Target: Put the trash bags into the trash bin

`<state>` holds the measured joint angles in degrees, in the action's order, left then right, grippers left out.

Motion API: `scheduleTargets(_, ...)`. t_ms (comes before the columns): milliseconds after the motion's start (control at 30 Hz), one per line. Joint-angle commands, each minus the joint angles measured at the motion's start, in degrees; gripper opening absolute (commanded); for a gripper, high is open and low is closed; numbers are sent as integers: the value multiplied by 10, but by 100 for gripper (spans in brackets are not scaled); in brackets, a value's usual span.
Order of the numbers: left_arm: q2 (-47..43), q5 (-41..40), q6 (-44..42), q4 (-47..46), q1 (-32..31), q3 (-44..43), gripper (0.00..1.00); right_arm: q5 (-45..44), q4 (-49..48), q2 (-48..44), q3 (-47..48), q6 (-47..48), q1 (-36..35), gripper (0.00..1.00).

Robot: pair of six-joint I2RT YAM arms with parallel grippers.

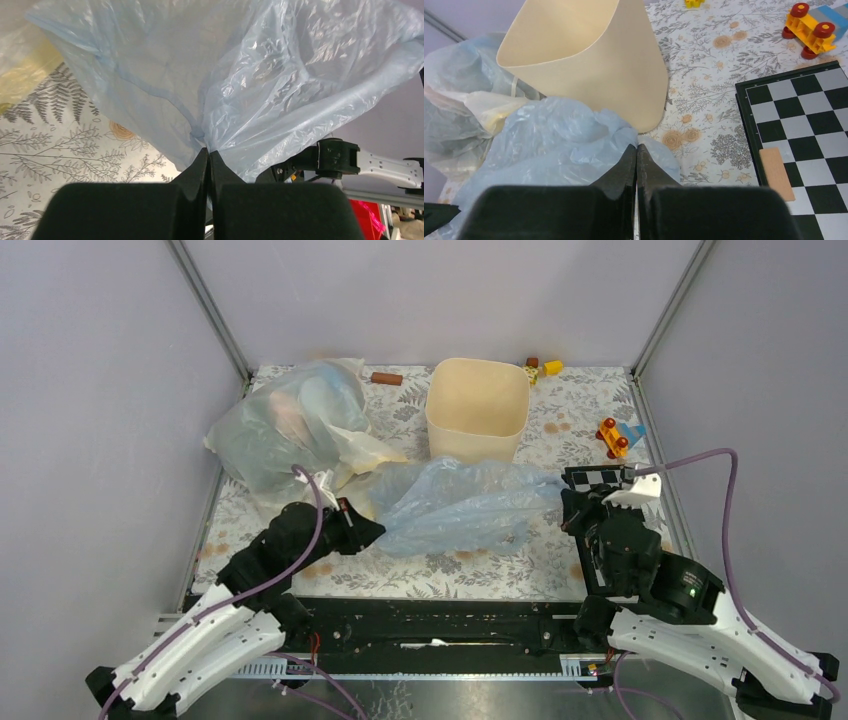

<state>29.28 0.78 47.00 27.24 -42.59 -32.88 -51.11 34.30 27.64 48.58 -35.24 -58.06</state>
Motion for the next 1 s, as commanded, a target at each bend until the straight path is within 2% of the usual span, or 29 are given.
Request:
scheduleTargets(0,61,68,3,-36,-1,-39,0,75,-49,6,-3,75,1,4)
scheduleTargets(33,73,82,3,-42,-1,-48,0,111,-60,5,-3,93,1,10)
scheduleTargets(67,83,86,3,-43,-1,-58,0,145,-70,3,-2,112,1,21)
scheduleTargets(133,98,76,3,-41,-1,-78,0,202,-87,-3,-4,138,1,52)
scheduleTargets(167,103,64,3,-38,-1,-86,0,217,-91,-6,-6,146,1,64)
scheduleTargets(267,120,46,3,-37,-1,-100,0,218,-92,-13,-10,152,1,85)
scheduleTargets(367,139,50,3,-40,0,-106,0,213,-92,-12,-12,157,2,99)
scheduleTargets(467,142,59,3,-53,0,-106,0,255,-100,1,-15,178,2,100)
scheduleTargets(600,143,64,3,-55,0,-114,0,362,-140,12,-48,238,1,100)
scheduleTargets(767,146,86,3,-54,-1,-118,0,379,-245,15,-126,296,1,100)
scheduleTargets(967,156,115,3,-52,0,-115,0,472,-266,120,-95,333,1,100)
